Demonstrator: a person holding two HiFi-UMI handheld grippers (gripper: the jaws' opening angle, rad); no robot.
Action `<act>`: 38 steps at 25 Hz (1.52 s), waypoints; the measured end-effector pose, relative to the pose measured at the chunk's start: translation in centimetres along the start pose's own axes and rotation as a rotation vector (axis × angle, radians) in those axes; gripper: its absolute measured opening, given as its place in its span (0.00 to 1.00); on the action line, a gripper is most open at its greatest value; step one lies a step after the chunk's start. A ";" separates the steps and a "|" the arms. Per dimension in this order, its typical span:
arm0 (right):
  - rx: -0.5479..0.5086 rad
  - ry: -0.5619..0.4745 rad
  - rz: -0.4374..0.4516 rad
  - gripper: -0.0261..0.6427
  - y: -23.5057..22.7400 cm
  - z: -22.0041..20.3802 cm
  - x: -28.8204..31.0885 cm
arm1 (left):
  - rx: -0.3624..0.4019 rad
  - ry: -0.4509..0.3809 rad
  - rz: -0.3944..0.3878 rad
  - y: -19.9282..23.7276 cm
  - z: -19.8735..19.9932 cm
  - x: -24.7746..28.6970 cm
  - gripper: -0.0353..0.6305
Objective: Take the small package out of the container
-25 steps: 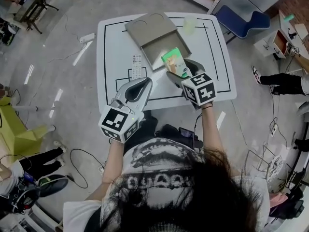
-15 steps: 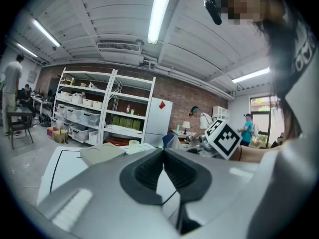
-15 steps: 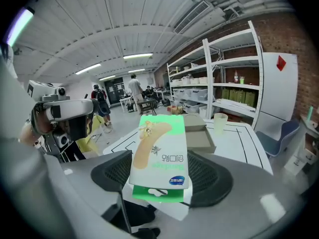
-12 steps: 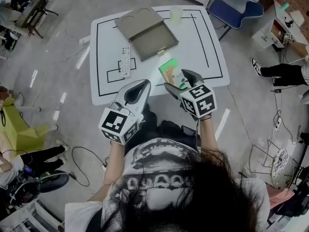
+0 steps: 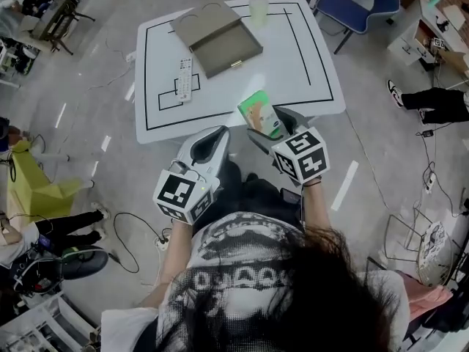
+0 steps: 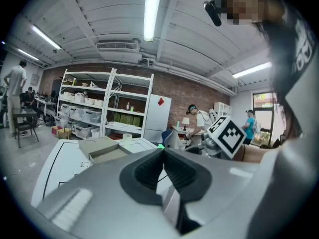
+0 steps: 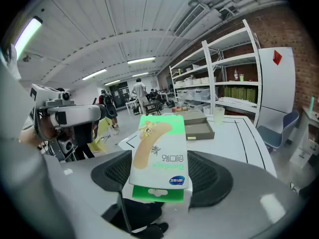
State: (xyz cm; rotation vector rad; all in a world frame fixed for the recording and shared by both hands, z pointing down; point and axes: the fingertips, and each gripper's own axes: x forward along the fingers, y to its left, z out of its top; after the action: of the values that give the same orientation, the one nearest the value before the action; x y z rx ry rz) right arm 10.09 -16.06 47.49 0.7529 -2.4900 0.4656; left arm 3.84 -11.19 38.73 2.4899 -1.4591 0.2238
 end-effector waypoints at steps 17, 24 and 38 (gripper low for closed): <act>0.010 -0.018 0.038 0.58 4.4 -0.3 0.4 | 0.005 -0.001 0.002 0.6 -0.9 -3.3 0.05; 0.017 -0.029 0.029 0.58 9.3 0.6 1.1 | 0.008 -0.016 -0.004 2.8 -1.1 -8.2 0.05; 0.075 -0.049 -0.035 0.58 22.0 -2.0 -0.1 | -0.011 -0.002 -0.042 4.2 -4.7 -20.7 0.05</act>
State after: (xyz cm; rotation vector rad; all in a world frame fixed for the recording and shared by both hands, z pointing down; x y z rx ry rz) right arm -2.04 2.22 45.18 0.8450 -2.5122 0.5371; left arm -10.00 5.46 38.53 2.5105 -1.4033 0.2046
